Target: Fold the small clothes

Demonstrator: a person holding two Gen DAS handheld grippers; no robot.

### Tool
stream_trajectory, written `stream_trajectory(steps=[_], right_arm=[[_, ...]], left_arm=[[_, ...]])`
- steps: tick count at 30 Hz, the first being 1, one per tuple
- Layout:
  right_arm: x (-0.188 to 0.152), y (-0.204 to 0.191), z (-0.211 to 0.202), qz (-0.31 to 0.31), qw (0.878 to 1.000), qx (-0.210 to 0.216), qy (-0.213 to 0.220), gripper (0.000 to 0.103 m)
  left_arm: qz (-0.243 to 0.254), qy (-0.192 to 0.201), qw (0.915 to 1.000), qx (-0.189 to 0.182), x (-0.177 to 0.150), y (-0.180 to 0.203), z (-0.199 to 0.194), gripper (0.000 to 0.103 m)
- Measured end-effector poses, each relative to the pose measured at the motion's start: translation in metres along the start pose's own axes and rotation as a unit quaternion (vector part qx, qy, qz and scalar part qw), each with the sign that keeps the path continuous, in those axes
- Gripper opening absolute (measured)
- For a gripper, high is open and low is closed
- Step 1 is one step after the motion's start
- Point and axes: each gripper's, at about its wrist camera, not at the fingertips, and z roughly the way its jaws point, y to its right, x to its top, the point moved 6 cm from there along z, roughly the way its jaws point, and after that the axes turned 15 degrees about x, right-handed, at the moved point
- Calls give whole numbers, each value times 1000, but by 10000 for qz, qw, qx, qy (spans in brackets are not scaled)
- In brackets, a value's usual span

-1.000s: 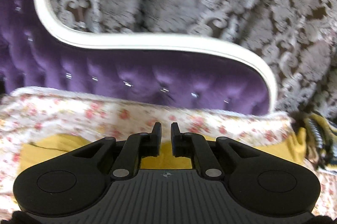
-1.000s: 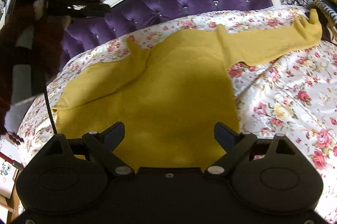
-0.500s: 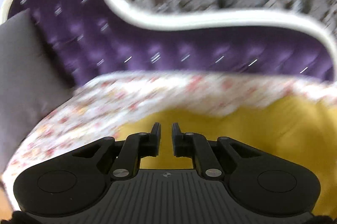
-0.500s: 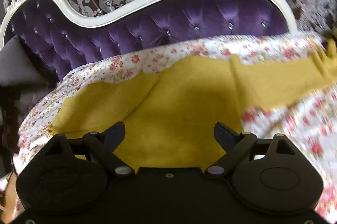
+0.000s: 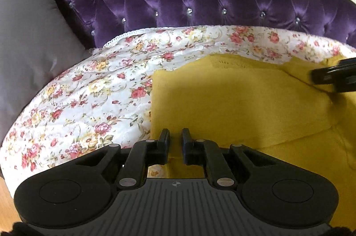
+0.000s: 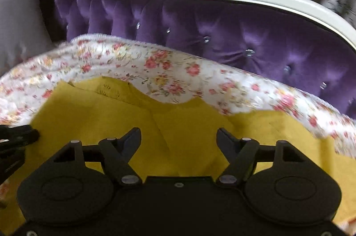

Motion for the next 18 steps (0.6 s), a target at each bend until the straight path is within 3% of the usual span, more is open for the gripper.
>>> stream_trajectory(steps=[3,6,7,9,13,18], right_arm=[[1,-5,24,-200,9996,-106,-159,72],[-1,2,37,-264,9988,-313,-278,58],[0,7,34,-193,9988,-372,-248,37],[0,23,26,-2,9979,-591,-256,15],[-10,65,-16,642,9939,-892,37,14],[-44,116,-52,1544,9837,-916,40,18]], left_arm=[[-112,-2,9999,-68,-1,-2,1,12],[-133,21,9999,-99,-1,-2,0,12],[-139,22,9998,-111,0,-2,0,12],[-157,35,9998,-136,-1,-3,-1,12],[-169,61,9997,-176,-1,-3,-2,12],[-150,88,9996,-207,-1,-3,-3,12]])
